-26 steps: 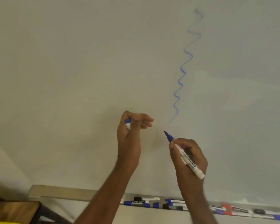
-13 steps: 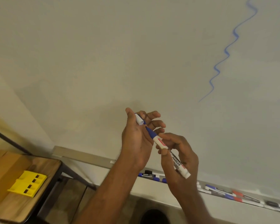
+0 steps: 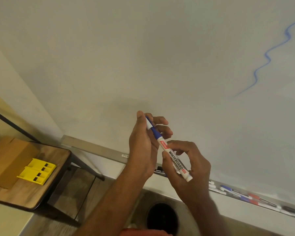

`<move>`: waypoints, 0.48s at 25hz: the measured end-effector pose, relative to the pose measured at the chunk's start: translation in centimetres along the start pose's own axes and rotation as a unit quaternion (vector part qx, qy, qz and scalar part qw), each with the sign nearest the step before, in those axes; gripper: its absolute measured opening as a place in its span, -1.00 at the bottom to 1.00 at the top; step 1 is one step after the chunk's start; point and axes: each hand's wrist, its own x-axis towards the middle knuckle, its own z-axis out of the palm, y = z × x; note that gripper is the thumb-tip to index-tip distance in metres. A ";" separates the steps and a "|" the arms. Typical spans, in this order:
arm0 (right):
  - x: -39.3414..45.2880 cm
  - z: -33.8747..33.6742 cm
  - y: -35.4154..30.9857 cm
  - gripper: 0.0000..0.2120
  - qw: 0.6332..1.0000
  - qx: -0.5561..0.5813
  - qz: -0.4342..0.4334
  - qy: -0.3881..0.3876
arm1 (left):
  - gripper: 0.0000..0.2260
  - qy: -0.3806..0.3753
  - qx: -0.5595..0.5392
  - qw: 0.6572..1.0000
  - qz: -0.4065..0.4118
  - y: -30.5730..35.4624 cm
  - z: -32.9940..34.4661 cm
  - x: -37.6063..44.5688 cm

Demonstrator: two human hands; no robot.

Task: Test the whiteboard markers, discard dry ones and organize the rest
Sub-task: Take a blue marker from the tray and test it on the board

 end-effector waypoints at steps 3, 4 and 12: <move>-1.8 1.7 2.0 -0.69 0.996 -0.085 0.013 -0.013 | -0.66 0.018 0.006 1.000 -0.013 -0.3 -1.1 0.2; -2.3 2.3 2.4 -0.66 0.994 -0.109 0.029 -0.009 | -0.67 0.014 -0.005 1.000 -0.021 -0.3 -1.5 0.3; -1.1 4.1 0.7 -0.83 0.981 -0.193 -0.002 -0.022 | -0.77 0.022 -0.120 0.990 -0.071 -0.6 -4.4 1.6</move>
